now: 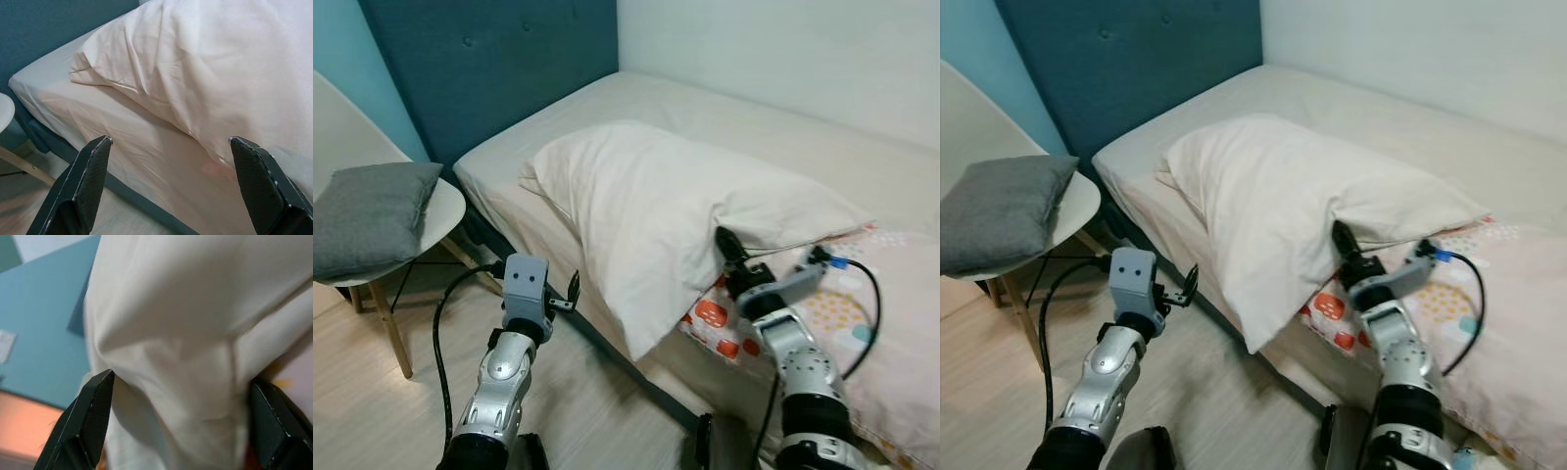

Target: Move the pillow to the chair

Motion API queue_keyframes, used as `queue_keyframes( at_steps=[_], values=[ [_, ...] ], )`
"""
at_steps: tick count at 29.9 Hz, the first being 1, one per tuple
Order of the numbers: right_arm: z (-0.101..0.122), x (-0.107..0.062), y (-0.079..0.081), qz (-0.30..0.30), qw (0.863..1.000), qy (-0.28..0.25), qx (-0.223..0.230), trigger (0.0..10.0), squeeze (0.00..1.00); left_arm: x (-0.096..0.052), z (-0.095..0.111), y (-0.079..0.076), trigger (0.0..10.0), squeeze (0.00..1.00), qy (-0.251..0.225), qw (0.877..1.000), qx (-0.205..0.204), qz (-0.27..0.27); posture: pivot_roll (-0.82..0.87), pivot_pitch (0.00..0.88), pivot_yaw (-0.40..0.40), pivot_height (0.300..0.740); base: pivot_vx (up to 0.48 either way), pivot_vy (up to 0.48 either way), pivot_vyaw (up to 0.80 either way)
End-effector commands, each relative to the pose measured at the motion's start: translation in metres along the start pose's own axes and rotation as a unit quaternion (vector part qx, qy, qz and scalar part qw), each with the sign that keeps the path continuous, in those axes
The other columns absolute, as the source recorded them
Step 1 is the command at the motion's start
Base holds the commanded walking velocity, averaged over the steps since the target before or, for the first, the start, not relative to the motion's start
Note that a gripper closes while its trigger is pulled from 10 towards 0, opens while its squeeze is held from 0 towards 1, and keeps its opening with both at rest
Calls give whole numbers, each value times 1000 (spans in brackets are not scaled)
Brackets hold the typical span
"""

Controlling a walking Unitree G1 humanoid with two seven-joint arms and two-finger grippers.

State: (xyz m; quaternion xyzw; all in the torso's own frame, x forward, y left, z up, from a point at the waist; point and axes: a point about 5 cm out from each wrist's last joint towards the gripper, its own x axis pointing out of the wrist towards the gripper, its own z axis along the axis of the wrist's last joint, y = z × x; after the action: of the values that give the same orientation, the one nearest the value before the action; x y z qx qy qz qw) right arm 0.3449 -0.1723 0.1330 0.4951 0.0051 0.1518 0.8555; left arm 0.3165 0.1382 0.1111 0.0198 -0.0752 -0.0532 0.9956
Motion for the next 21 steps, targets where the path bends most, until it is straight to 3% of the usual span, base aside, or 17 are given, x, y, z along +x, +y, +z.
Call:
queue_keyframes(
  at_steps=[1, 3, 5, 9, 14, 15, 17, 18, 21],
  values=[
    [-4, 7, 13, 30, 999, 16, -6, 10000, 0, -4, -4, 5, 10000, 0, 13, 1000, 6, 6, 20, 120, 41, 420, 0, 0, 0],
    [-13, 16, 14, 13, 999, 38, -10, 10000, 0, -7, -4, 6, 10000, 0, 13, 1000, 7, 8, 25, 132, 39, 420, 0, 0, 0],
    [-25, 25, 14, -23, 996, 71, -49, 10000, 0, -9, -4, 6, 10000, 0, 14, 1000, 7, 9, 30, 140, 33, 420, 0, 0, 0],
    [-27, 36, 26, 4, 997, 69, -32, 10000, 0, -12, -4, 6, 10000, 0, 16, 1000, 7, 11, 43, 153, 32, 420, 0, 0, 0],
    [-29, 50, 40, 24, 995, 79, -47, 10000, 0, -13, -3, 6, 10000, 0, 16, 1000, 7, 11, 52, 160, 30, 420, 0, 0, 0],
    [-29, 57, 44, 24, 995, 76, -61, 3176, 0, -13, -2, 7, 10000, 0, 16, 1000, 9, 14, 65, 162, 24, 420, 0, 0, 0],
    [-29, 60, 46, 24, 995, 73, -68, 3176, 0, -14, -1, 8, 10000, 0, 16, 1000, 9, 16, 65, 162, 24, 420, 0, 0, 0],
    [-28, 64, 48, 22, 995, 67, -71, 0, 0, -13, 0, 11, 10000, 0, 15, 1000, 10, 21, 69, 164, 20, 420, 0, 0, 0],
    [-25, 68, 48, 11, 995, 57, -75, 0, 0, -14, 2, 14, 10000, 0, 13, 999, 12, 29, 77, 163, 15, 420, 0, 0, 0]
  ],
)
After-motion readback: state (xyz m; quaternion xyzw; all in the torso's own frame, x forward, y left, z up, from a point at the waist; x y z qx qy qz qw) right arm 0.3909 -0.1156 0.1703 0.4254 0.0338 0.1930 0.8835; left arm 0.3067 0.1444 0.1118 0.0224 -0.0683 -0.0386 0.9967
